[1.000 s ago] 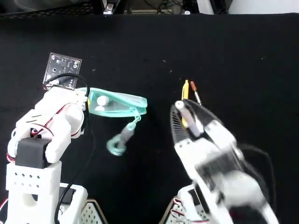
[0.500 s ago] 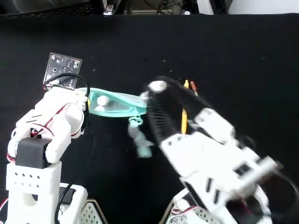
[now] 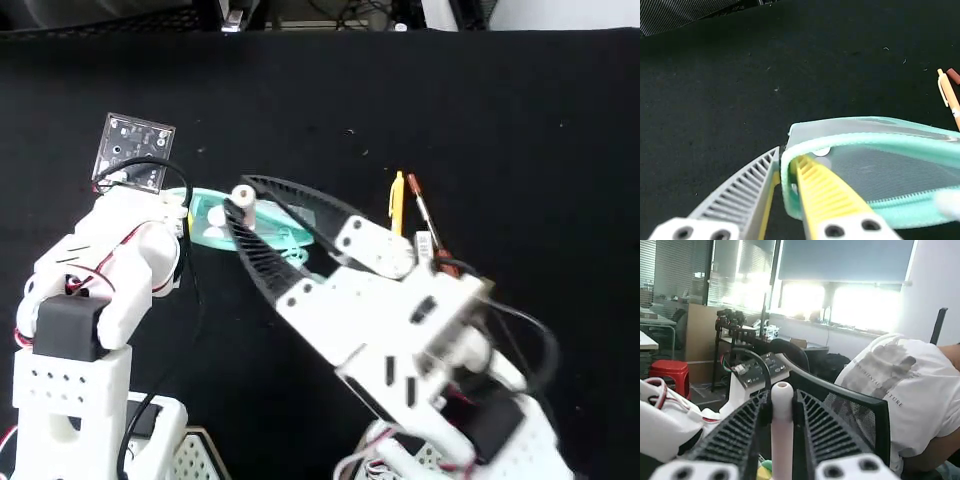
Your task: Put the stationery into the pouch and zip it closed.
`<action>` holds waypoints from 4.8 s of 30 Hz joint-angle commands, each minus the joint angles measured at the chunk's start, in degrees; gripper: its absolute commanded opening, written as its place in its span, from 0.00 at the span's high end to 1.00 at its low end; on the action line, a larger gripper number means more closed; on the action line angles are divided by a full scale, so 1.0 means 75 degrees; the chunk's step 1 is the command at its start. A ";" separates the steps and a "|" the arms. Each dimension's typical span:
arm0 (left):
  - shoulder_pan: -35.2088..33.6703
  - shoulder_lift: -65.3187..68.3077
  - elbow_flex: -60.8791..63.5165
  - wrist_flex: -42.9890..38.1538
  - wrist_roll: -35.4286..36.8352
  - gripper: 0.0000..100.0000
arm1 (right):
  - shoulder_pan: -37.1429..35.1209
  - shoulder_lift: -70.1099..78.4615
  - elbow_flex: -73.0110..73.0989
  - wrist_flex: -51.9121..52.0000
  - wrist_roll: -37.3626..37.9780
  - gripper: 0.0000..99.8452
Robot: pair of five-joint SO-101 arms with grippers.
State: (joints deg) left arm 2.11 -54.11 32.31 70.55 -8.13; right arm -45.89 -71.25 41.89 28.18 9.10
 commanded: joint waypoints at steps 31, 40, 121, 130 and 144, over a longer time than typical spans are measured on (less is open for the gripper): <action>-0.0006 0.0070 0.0018 -0.0129 -0.0047 0.97 | 0.0445 0.0346 -0.0475 0.2262 0.1512 0.85; -0.0006 0.0070 0.0018 -0.0129 -0.0047 0.97 | 0.5240 0.0662 -0.0018 0.3024 0.0023 0.85; -0.0006 0.0070 0.0029 -0.0105 -0.0047 0.97 | 0.3833 0.7308 -0.0381 0.4173 0.1137 0.86; -0.0006 0.0082 0.0029 -0.0117 -0.0047 0.97 | 0.3821 0.9676 -0.0498 0.2954 0.0809 0.86; -0.0006 0.0082 0.0029 -0.0117 -0.0047 0.97 | 0.3833 1.0637 -0.1401 0.3915 0.0832 0.95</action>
State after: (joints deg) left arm 2.20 -54.11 32.48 70.55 -8.13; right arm -16.44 7.78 32.22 56.92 15.43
